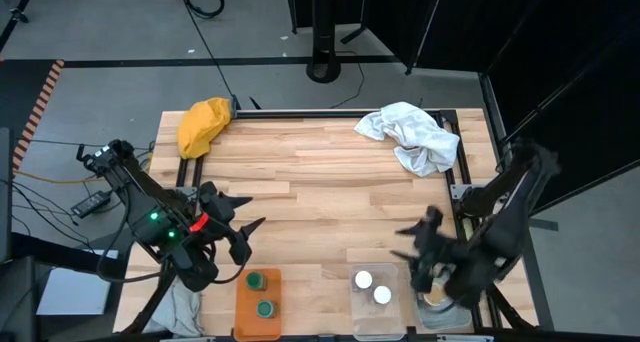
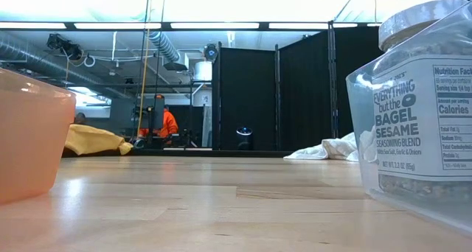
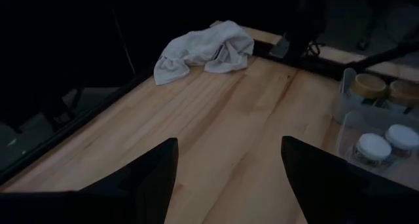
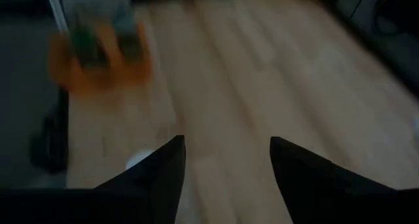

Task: Sort spices by type
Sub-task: Return to Home Position

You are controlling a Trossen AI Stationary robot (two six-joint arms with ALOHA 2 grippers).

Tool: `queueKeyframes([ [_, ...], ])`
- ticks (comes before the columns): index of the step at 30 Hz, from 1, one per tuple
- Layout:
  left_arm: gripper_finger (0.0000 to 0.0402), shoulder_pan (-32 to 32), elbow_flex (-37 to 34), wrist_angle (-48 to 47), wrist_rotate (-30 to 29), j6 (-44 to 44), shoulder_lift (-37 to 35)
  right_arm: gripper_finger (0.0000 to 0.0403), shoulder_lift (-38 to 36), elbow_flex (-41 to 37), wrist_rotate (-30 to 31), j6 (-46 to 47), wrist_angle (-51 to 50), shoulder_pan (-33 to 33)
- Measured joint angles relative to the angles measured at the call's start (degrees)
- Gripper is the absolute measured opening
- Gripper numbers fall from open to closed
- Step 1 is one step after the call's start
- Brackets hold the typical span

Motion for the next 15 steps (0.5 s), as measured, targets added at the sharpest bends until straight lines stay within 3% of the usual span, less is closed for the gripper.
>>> queueKeyframes([
  [9,0.0275,0.0,1.54,3.01,-3.25,4.26,-1.72,0.0221,-17.52,-0.01,9.54,-3.71,0.04,-0.21],
  [15,0.0275,-0.11,2.23,2.95,-2.15,10.21,-1.71,0.022,-27.2,-0.01,11.55,-1.92,4.85,-0.29],
])
